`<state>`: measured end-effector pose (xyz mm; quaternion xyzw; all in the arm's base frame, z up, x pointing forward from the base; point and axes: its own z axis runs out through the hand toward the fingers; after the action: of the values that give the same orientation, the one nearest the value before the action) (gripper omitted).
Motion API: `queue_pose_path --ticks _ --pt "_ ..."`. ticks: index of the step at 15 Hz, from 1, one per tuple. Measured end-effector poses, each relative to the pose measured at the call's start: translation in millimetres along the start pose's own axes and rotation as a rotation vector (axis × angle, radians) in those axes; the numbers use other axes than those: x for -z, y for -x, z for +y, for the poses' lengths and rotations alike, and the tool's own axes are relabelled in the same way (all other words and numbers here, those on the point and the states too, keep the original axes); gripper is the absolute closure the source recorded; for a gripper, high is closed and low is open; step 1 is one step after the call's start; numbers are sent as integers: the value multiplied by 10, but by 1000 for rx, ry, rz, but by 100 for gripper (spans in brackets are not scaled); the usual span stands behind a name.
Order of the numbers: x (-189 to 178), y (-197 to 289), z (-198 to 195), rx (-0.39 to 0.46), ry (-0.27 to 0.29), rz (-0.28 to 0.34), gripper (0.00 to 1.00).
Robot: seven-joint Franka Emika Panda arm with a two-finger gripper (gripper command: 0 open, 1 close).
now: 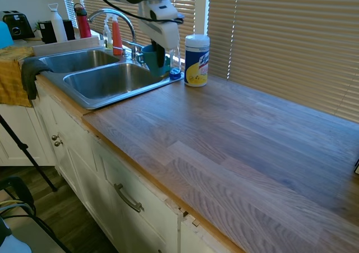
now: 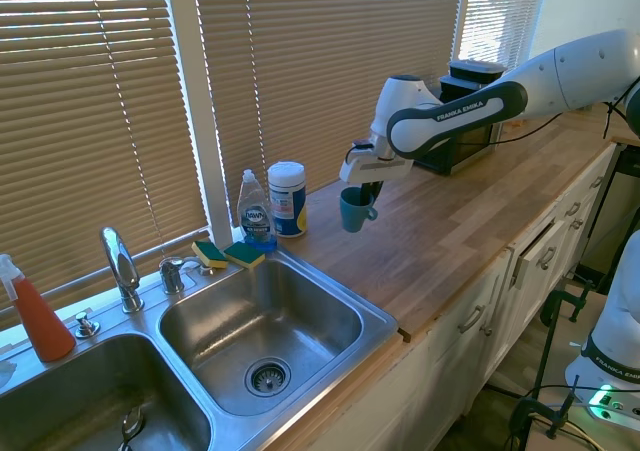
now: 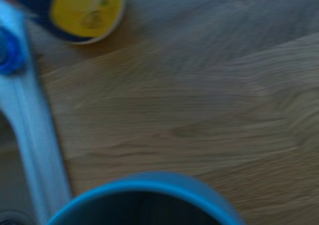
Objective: Put the mug in the sink
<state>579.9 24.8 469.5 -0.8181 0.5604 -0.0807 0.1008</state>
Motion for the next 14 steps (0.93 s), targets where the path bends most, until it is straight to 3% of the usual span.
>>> queue_pose_path --ticks 3,6,10,14 --pt "121 741 -447 72 -21 6 100" --pt "71 1251 -816 138 -15 -49 100" --pt "-60 1536 -1218 192 -9 -114 100" --pt "-388 1747 -1321 223 -40 -102 100"
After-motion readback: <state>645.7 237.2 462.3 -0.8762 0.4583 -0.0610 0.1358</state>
